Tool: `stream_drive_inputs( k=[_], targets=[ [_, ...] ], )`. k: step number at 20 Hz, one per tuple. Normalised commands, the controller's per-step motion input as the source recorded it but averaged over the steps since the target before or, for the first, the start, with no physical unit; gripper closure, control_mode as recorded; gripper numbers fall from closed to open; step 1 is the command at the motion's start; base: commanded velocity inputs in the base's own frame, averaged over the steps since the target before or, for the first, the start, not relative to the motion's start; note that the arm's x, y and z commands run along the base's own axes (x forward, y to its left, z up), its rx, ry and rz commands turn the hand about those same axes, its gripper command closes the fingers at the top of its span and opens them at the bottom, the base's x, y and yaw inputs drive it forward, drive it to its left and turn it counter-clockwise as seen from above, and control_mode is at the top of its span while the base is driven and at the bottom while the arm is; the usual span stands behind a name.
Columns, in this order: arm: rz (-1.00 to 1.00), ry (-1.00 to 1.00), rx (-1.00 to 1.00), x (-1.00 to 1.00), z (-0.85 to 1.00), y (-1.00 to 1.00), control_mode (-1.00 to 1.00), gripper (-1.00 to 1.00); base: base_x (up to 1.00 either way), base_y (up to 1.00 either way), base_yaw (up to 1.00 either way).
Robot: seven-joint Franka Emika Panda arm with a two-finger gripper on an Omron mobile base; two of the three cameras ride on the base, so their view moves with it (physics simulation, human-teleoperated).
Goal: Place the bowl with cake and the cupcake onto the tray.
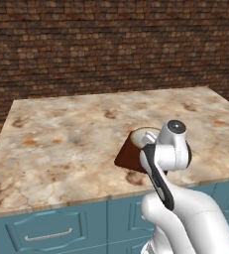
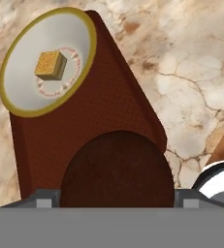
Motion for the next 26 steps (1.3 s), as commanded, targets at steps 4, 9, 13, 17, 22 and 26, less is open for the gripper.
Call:
stream_drive_inputs(
  k=[4,9,13,17,22,26],
  targets=[
    [-0.10,0.00,0.06,0.07,-0.47,0.00,-1.00,1.00,0.00,0.00,0.00],
    [-0.09,-0.02,0.00,0.08,-0.59,0.00,-1.00,1.00,0.00,0.00,0.00],
    [-0.07,-0.03,0.00,0.10,-0.63,0.00,-1.00,1.00,0.00,0.00,0.00],
    [-0.06,-0.03,0.00,0.11,-0.63,0.00,-1.00,1.00,0.00,0.00,0.00],
    [-0.06,-0.03,0.00,0.11,-0.59,0.00,-1.00,1.00,0.00,0.00,0.00],
    [-0.05,-0.03,0.00,0.10,-0.49,0.00,-1.00,1.00,0.00,0.00,0.00]
  ],
)
